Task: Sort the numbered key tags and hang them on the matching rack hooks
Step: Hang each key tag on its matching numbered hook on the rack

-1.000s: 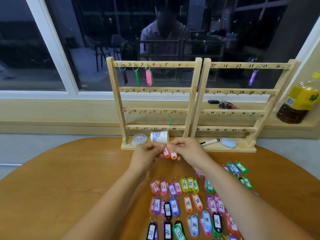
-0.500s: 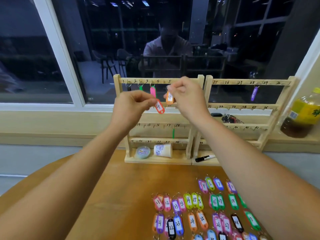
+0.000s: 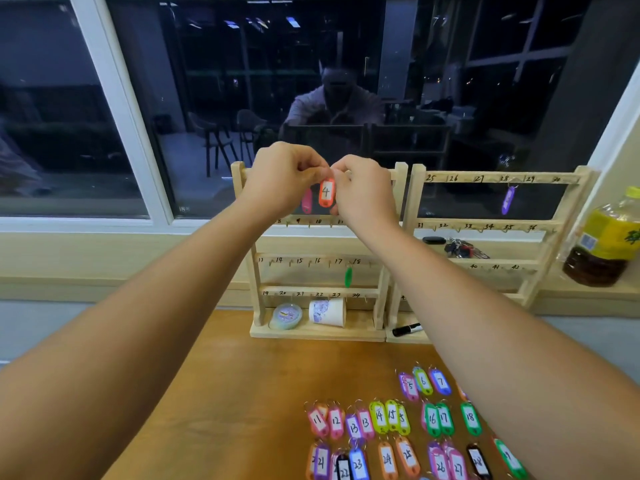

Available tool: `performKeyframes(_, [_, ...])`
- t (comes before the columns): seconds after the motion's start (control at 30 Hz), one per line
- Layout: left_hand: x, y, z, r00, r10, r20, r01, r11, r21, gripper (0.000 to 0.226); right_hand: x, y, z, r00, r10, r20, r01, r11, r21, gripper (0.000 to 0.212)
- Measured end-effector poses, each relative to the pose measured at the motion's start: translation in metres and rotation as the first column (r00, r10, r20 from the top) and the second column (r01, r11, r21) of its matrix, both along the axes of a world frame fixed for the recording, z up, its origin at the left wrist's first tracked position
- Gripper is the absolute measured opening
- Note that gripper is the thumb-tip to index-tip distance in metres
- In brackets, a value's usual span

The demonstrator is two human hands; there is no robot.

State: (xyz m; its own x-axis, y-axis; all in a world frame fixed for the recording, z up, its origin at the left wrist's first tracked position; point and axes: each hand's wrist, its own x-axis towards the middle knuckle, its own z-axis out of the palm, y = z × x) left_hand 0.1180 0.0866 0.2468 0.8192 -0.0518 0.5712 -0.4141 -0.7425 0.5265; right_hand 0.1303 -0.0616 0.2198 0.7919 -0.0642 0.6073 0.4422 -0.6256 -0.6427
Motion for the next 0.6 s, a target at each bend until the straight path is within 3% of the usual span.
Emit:
performKeyframes(0.17, [0.006,-0.006,0.006,0.998,0.062,0.034,-0.063,0.997,0.047,0.010,-0.004,-0.005,-0.002,1.000,0.008,-0.011,-0.008,0.998,-0.070,0.004])
performKeyframes(0.37, [0.011,-0.014,0.009,0.996,0.089,0.017,-0.090,0.989,0.119,0.009,-0.008,-0.015,-0.005,0.999,-0.025,0.023,0.029,0.981,-0.190,0.023])
performKeyframes(0.6, [0.008,-0.016,0.018,0.994,0.102,-0.028,-0.095,0.978,0.183,0.009,-0.034,-0.069,-0.033,0.997,0.068,0.045,-0.062,0.991,-0.120,0.020])
